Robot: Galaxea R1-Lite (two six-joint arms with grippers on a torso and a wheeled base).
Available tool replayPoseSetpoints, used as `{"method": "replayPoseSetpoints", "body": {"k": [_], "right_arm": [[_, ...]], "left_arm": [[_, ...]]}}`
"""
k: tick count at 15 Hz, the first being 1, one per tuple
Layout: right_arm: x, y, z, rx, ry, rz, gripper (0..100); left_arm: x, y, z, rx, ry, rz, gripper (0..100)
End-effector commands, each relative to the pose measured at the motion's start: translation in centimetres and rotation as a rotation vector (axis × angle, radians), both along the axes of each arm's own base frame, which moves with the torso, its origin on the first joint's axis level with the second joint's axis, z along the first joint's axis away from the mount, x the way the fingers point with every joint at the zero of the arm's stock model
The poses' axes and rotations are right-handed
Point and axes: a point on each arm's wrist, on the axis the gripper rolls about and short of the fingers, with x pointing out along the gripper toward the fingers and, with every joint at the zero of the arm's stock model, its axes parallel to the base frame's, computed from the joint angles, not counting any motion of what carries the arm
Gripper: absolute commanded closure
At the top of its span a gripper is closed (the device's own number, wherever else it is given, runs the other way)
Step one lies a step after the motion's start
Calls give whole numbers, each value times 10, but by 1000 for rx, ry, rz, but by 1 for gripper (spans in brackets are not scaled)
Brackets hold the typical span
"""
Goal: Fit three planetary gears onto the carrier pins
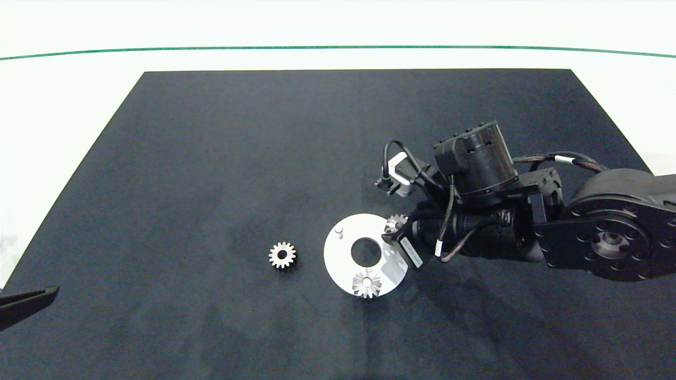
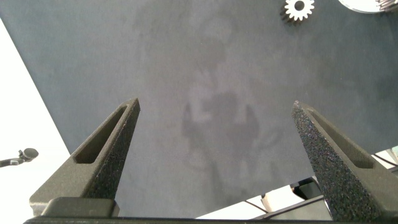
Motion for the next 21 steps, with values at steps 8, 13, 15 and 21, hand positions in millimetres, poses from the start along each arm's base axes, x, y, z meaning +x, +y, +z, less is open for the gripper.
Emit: {"method": "replayPoseSetpoints", "body": {"k": [8,13,15,21], "right_arm": [[1,0,-3,-8,4,-2,0],[2,0,-2,-6,3,-3,0],[0,-1,-2,-8,8,-4,0],[-74,-93,50,27,-38,-107,0]], "left_arm": [[0,0,0,3,4,0,0],[0,0,0,3,4,1,0],[0,0,0,3,4,0,0],[3,-1,-4,8,23,-2,0]]}}
